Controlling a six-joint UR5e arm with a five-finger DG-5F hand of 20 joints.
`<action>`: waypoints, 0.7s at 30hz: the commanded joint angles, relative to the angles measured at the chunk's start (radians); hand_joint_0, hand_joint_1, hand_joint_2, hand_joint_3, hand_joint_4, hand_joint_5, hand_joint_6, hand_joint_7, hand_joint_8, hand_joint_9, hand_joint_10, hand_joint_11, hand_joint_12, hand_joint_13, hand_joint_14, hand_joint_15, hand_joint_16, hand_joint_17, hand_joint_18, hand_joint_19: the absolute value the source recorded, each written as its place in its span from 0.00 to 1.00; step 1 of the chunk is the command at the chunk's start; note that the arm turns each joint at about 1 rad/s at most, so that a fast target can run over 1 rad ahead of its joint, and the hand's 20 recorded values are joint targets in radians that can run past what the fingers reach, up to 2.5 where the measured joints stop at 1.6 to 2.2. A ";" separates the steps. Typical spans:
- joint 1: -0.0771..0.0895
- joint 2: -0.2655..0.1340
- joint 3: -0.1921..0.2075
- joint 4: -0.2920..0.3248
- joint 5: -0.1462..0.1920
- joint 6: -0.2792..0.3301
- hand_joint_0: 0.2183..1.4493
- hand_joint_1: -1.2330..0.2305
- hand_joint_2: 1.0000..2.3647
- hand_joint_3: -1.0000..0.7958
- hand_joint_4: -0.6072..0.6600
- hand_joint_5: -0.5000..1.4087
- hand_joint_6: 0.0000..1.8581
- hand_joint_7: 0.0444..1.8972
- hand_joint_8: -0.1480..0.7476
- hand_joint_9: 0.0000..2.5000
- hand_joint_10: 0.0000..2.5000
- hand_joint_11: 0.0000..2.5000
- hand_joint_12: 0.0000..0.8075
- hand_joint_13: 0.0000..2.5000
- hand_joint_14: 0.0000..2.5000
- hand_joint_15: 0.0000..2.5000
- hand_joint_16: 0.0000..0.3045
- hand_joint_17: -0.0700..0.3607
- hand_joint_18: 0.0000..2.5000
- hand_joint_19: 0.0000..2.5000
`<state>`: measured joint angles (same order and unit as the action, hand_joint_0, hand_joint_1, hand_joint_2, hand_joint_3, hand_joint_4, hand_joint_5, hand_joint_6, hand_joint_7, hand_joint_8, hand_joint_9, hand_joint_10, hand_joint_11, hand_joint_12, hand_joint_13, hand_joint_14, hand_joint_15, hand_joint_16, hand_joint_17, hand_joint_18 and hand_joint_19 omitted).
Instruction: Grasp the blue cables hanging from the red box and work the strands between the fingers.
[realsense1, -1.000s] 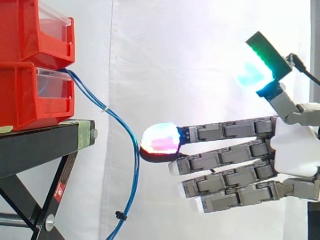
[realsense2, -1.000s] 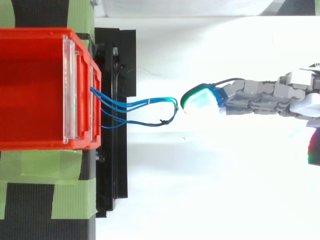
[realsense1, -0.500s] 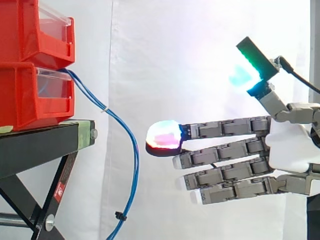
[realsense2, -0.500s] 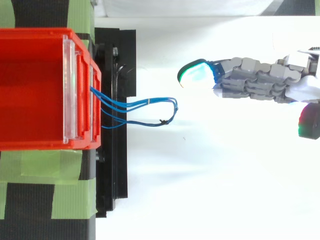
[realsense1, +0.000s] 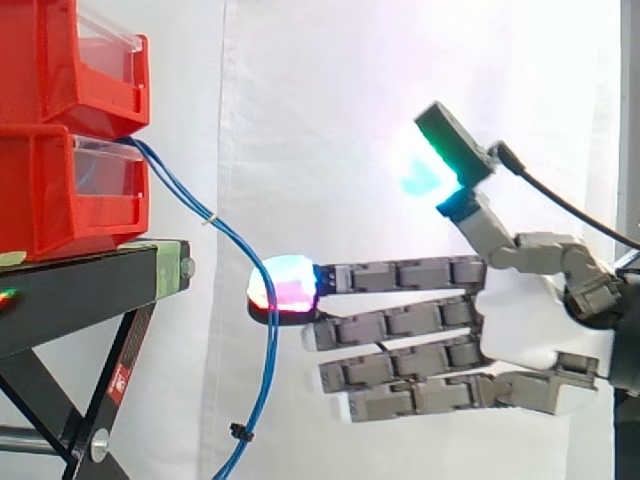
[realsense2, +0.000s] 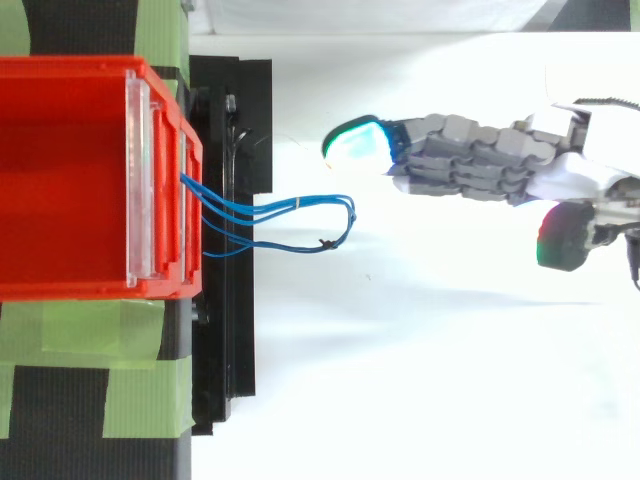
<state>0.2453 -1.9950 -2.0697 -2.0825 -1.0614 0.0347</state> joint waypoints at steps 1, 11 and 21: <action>-0.001 -0.008 0.039 -0.016 0.000 -0.018 0.30 0.51 0.00 0.00 0.57 0.03 0.00 0.32 0.49 0.00 0.00 0.00 0.52 0.00 0.00 0.08 0.27 0.59 0.00 0.06; 0.003 -0.160 0.168 -0.019 -0.038 -0.024 0.31 0.51 0.00 0.00 0.58 0.04 0.00 0.32 0.50 0.00 0.00 0.00 0.52 0.00 0.00 0.08 0.27 0.59 0.00 0.06; 0.006 -0.163 0.197 -0.004 -0.051 -0.079 0.31 0.51 0.00 0.00 0.58 0.04 0.00 0.32 0.51 0.00 0.00 0.01 0.53 0.00 0.00 0.09 0.27 0.59 0.00 0.07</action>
<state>0.2502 -2.1579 -1.8746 -2.0929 -1.1114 -0.0268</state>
